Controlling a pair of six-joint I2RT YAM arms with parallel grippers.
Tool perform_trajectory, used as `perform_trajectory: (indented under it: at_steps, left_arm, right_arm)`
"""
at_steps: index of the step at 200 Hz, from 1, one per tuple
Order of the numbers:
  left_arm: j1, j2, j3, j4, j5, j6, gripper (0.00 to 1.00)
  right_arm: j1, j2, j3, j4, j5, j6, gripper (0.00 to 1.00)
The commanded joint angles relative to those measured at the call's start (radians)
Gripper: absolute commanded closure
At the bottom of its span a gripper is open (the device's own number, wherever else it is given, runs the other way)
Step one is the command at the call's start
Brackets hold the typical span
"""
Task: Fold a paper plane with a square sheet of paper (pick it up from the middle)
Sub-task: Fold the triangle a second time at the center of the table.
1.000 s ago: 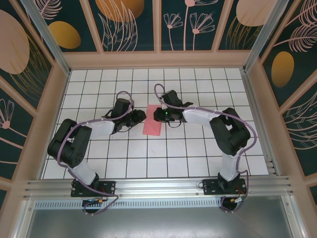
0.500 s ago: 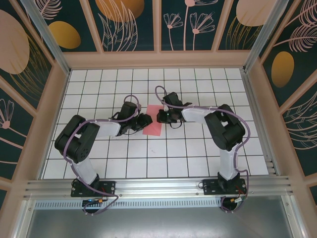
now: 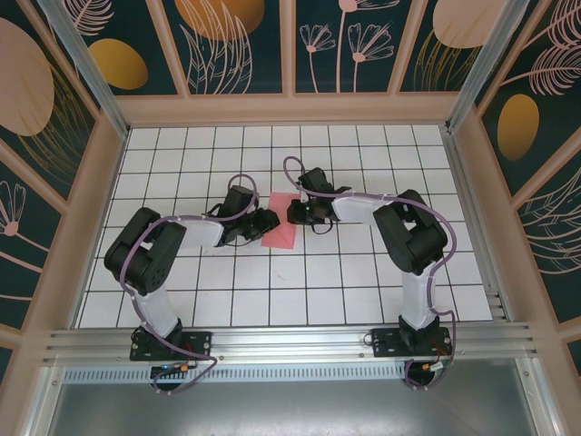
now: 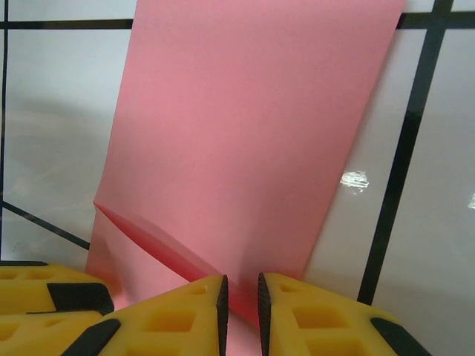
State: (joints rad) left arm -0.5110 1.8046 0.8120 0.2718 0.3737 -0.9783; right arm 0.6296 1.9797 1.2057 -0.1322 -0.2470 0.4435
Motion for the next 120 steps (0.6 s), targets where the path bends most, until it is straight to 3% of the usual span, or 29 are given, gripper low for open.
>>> perform_trajectory:
  at_steps: [1, 120]
  left_arm:
    - [-0.006, 0.031, 0.023, -0.005, 0.006, -0.003, 0.7]
    - [-0.006, -0.01, 0.001, -0.083, -0.059, -0.031, 0.58]
  right_arm:
    - [-0.006, 0.022, 0.026, -0.017, 0.014, -0.018, 0.78]
    - [-0.016, 0.038, 0.0, -0.015, 0.026, -0.008, 0.85]
